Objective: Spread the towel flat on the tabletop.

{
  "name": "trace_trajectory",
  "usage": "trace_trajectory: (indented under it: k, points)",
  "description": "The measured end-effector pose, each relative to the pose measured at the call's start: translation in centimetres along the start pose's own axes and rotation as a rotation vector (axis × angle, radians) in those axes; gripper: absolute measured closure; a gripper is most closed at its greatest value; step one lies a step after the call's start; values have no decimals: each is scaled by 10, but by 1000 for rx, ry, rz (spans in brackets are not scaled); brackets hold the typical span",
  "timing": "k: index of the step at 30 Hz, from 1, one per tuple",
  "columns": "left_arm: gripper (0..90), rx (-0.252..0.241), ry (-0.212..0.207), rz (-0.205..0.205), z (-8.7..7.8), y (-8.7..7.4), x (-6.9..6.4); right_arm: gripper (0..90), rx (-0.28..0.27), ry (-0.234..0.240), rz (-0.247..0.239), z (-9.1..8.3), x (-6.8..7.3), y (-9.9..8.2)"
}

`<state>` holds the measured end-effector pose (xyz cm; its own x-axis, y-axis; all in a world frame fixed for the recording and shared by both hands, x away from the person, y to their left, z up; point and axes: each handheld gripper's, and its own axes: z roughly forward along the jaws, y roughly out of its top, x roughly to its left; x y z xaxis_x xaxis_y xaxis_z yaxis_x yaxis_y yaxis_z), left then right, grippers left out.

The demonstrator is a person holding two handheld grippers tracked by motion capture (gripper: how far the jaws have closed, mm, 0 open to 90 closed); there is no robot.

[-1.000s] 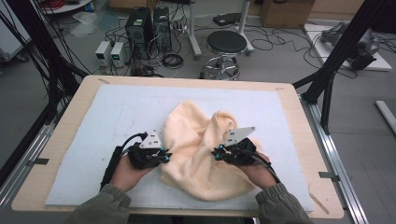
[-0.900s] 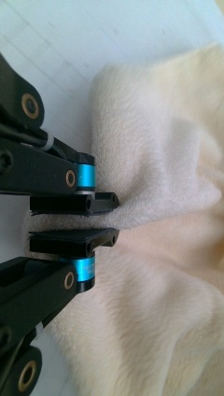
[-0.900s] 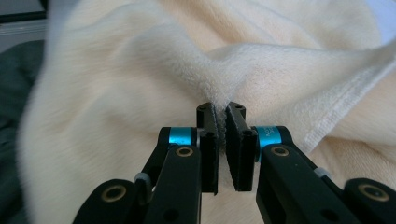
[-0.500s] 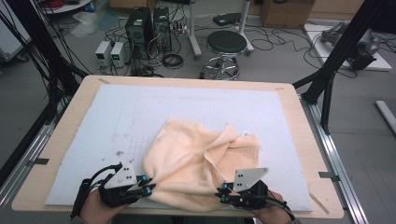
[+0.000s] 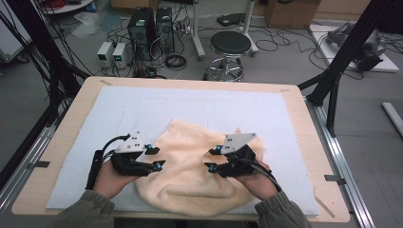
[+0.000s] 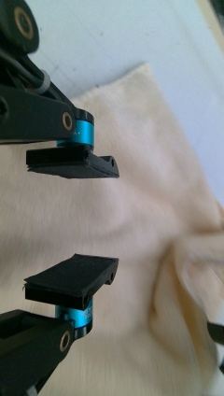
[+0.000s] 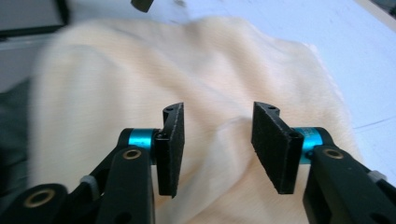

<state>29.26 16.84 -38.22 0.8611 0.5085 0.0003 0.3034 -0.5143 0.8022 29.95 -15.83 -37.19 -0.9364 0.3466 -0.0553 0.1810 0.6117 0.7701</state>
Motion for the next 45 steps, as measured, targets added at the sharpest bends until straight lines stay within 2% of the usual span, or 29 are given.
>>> trace_trajectory:
  k: [1,2,4,7,8,9,10,12,14,16,18,21,23,25,29,32,37,39,41,45]
  points:
    - [496,24,5,-13,8,-2,5,509,0,0,0,0,0,0]
    - [496,65,10,-11,15,-4,10,495,17,3,8,8,-4,-1]
    - [486,119,3,-24,28,-9,18,492,75,23,22,20,-11,-4]
    - [500,167,-3,-54,45,-22,25,541,124,29,37,30,-17,-13]
    - [509,172,-8,-60,49,-26,27,564,143,30,38,32,-18,-16]
    - [515,153,0,-53,49,-28,26,595,159,33,46,34,-19,-20]
    - [555,135,12,-52,48,-30,26,655,165,36,44,34,-20,-23]
    - [601,133,11,-58,47,-30,25,729,169,56,68,33,-22,-32]
    - [723,147,13,-51,45,-30,24,801,162,56,74,29,-24,-37]
    - [805,148,8,-47,45,-29,23,835,161,52,79,25,-25,-40]
    - [837,152,18,-42,43,-29,21,844,159,43,88,20,-26,-43]
    - [849,147,32,-41,37,-30,19,849,140,21,76,16,-24,-41]
    - [851,128,46,-42,26,-31,17,849,133,13,55,16,-23,-38]
    - [852,110,56,-44,15,-34,13,850,122,13,43,17,-22,-34]
    - [852,111,67,-33,-9,-42,7,849,83,25,10,18,-19,-21]
    - [852,99,75,-44,-24,-48,1,850,55,32,-8,18,-15,-12]
    - [853,84,69,-40,-49,-58,-18,850,36,26,-39,6,-4,-6]
    - [853,74,64,-43,-53,-63,-26,849,49,17,-56,-4,2,-10]
    - [852,76,59,-50,-52,-68,-30,850,64,4,-38,-16,5,-22]
    - [829,67,34,-68,-43,-70,-29,845,90,5,51,-31,1,-53]
